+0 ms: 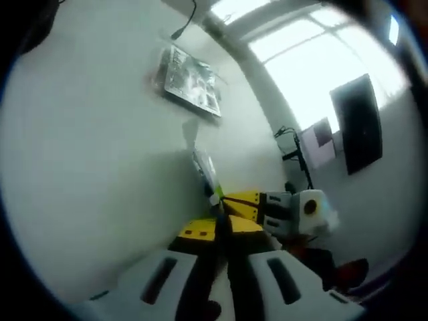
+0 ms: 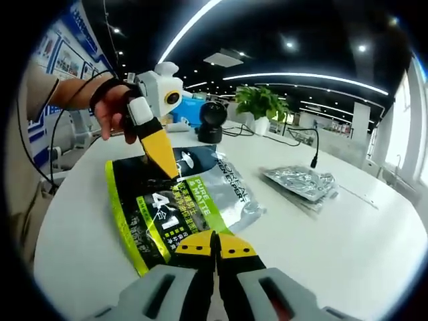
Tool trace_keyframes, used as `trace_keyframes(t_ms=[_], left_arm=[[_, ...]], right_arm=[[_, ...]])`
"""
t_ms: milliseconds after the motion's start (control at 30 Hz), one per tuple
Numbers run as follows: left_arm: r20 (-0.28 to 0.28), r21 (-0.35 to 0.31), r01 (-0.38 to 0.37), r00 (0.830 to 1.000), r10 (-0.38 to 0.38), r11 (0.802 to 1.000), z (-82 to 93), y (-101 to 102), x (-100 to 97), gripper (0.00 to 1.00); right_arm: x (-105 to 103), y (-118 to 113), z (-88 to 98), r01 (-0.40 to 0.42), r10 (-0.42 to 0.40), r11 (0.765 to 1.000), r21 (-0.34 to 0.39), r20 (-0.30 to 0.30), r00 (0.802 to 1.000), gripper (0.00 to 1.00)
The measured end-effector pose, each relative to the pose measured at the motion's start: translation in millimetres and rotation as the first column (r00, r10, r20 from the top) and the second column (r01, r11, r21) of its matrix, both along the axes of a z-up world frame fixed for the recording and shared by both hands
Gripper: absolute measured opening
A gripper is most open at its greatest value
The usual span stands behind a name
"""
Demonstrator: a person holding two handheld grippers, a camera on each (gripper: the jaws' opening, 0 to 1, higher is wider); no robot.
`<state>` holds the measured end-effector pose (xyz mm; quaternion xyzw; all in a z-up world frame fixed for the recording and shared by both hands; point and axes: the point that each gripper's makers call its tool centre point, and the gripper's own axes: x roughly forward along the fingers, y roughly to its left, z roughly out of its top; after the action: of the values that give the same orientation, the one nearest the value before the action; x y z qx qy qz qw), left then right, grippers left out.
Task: Clip sheet goods on table flip sheet goods clip sheet goods scan sheet goods put sheet goods back to table
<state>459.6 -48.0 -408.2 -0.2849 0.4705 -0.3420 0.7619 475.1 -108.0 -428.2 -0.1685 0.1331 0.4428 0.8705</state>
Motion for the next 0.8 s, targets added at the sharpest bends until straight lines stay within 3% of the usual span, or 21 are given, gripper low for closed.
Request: trace_keyframes(t_ms=[367, 667, 800], left_arm=[[-0.039, -0.019, -0.034, 0.999, 0.034, 0.999, 8.6, -16, 0.1, 0.00], [-0.041, 0.011, -0.045, 0.998, 0.046, 0.999, 18.8, -21, 0.9, 0.00], [-0.054, -0.015, -0.057, 0.997, 0.056, 0.998, 23.2, -26, 0.1, 0.00]], right_arm=[[3, -8, 1.2, 0.020, -0.020, 1.000, -0.014, 0.011, 1.000, 0.00], [2, -7, 3.6, 0.019, -0.019, 1.000, -0.001, 0.006, 1.000, 0.00], [0, -5, 5.1, 0.007, -0.007, 1.000, -0.005, 0.018, 1.000, 0.00]])
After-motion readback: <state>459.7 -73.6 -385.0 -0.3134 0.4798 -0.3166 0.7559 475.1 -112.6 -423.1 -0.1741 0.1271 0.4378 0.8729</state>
